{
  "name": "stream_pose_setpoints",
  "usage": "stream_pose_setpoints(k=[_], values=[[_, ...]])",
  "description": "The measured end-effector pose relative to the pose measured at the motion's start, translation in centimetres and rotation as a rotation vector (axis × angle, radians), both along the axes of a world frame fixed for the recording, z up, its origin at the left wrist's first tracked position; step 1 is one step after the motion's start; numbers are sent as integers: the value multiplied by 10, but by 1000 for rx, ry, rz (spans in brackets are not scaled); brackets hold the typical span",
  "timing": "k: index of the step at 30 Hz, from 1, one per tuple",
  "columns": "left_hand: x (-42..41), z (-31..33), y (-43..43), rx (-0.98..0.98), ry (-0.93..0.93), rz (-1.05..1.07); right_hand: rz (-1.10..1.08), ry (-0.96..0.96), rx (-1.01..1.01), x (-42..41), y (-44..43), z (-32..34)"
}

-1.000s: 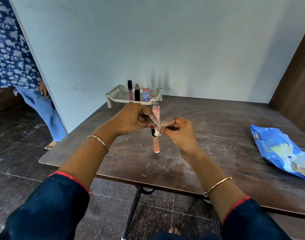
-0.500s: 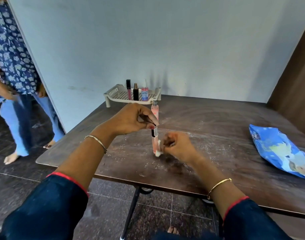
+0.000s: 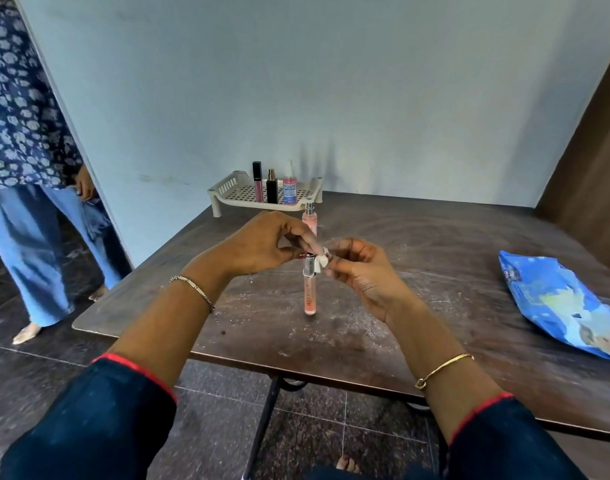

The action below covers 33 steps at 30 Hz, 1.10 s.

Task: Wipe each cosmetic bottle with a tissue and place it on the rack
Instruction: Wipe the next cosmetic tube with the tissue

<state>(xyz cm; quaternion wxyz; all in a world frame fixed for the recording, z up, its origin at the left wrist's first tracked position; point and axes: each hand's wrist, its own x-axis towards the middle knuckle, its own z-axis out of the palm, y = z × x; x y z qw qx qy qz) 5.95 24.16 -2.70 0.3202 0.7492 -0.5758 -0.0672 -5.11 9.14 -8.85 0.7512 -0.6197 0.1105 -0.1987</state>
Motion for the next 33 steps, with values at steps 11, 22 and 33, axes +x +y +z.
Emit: stream_pose_setpoints(k=[11, 22, 33], values=[[-2, -7, 6, -71, 7, 14, 71, 36, -204, -9, 11, 9], [-1, -20, 14, -173, -83, 167, -16, 69, -318, -7, 17, 0], [1, -21, 10, -177, 6, 297, -122, 265, -499, -1, 21, -44]])
